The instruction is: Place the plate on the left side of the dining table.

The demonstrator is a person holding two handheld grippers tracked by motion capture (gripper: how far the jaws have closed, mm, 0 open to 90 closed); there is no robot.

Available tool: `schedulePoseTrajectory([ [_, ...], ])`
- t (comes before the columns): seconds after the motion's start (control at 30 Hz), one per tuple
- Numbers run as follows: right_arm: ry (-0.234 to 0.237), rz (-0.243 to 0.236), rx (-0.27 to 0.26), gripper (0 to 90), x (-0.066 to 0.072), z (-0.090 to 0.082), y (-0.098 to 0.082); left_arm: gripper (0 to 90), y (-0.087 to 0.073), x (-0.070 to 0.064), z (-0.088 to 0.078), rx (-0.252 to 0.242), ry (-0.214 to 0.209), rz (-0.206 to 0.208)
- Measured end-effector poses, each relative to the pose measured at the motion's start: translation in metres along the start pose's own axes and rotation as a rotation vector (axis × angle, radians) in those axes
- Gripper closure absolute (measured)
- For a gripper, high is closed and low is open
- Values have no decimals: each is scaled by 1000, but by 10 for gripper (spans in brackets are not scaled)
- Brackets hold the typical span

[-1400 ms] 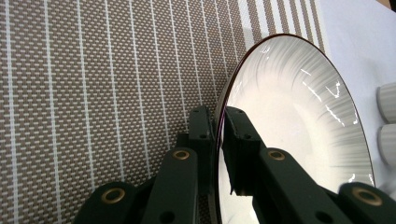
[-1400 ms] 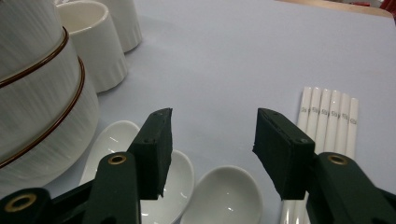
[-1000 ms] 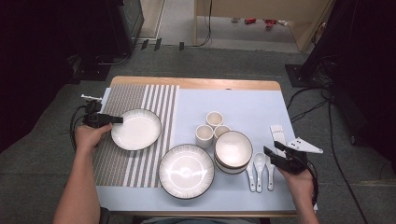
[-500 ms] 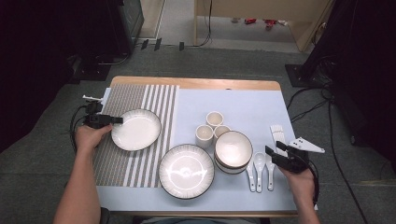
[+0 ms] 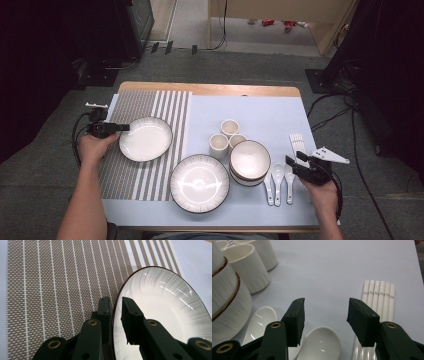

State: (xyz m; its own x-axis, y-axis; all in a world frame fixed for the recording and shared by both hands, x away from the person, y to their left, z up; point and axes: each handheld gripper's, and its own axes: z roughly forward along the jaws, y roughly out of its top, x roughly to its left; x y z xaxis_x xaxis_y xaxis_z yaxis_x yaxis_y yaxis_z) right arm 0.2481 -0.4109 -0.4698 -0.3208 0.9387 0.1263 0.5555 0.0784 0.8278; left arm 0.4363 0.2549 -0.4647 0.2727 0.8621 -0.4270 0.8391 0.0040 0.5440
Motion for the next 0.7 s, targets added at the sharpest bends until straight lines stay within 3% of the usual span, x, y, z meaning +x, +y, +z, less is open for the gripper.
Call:
schedulePoseTrajectory([
  [0.23,-16,-9,4,466,-1,0,0,751,-2,-1,-1,-9,7,36],
  [0.33,-18,-9,-1,467,-1,0,0,720,-4,-3,-3,-14,12,66],
  [0.53,-15,-7,-1,469,0,0,1,627,-6,-7,-7,-15,9,81],
  [0.7,-10,-3,-7,472,0,0,2,570,-9,-12,-12,-15,21,118],
])
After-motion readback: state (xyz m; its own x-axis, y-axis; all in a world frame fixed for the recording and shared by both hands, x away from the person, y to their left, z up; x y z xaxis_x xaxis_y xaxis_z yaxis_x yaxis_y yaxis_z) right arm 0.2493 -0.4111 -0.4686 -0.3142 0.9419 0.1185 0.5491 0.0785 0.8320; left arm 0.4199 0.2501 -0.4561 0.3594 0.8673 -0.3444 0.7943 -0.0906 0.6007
